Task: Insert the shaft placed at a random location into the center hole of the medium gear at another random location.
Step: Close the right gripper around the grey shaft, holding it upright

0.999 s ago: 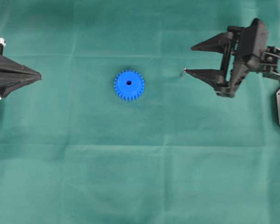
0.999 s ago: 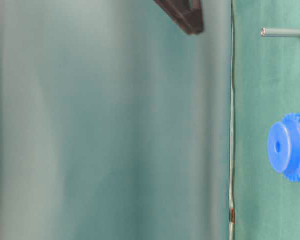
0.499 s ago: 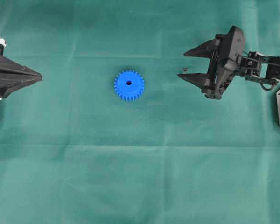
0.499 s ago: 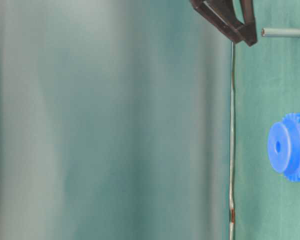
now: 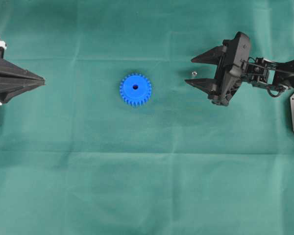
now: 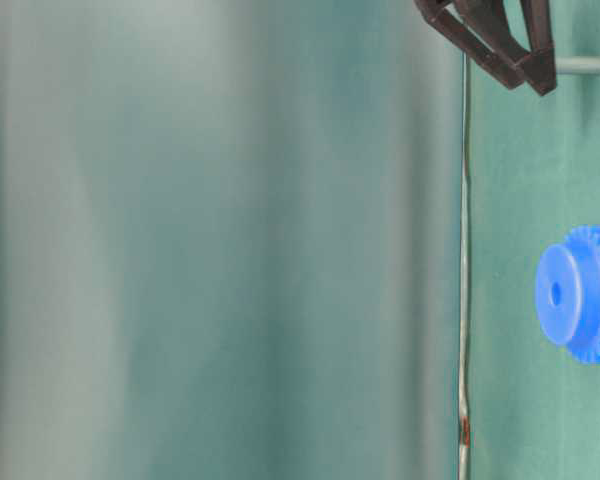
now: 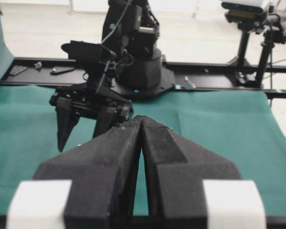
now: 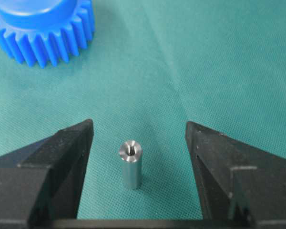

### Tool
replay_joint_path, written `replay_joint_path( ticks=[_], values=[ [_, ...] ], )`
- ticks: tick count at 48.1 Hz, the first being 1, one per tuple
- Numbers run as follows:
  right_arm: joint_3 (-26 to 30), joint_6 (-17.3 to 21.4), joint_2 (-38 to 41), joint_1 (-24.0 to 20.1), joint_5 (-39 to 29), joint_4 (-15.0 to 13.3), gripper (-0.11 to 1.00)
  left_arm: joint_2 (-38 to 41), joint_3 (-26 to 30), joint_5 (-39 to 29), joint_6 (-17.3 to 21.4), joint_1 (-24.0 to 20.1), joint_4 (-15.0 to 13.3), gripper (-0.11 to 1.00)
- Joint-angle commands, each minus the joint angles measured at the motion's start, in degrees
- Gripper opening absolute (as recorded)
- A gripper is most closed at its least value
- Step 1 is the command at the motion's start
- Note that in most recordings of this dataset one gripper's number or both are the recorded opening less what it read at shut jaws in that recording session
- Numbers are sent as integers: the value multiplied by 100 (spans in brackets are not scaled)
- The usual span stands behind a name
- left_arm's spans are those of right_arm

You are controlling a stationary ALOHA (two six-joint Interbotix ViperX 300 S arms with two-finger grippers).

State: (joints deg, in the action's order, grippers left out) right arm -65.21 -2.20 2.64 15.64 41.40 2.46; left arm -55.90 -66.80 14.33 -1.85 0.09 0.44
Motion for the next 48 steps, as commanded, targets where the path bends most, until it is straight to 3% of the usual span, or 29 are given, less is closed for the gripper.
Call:
replay_joint_path(
  ticks=[1, 8, 20, 36, 44, 48],
  values=[
    [70, -35, -53, 18, 97, 18, 73, 35, 114, 18, -9, 0, 18, 0],
    [62, -35, -53, 18, 70, 9, 66, 35, 114, -9, -9, 0, 9, 0],
    [44, -35, -53, 26, -79, -18, 31, 26, 114, -18, -9, 0, 9, 0],
    [97, -44, -53, 26, -70, -26, 29, 35, 114, -79, -9, 0, 18, 0],
    [114, -44, -53, 26, -79, -26, 15, 26, 114, -114, -18, 0, 18, 0],
    [123, -44, -53, 18, -88, -26, 14, 26, 114, -114, -9, 0, 18, 0]
  ],
)
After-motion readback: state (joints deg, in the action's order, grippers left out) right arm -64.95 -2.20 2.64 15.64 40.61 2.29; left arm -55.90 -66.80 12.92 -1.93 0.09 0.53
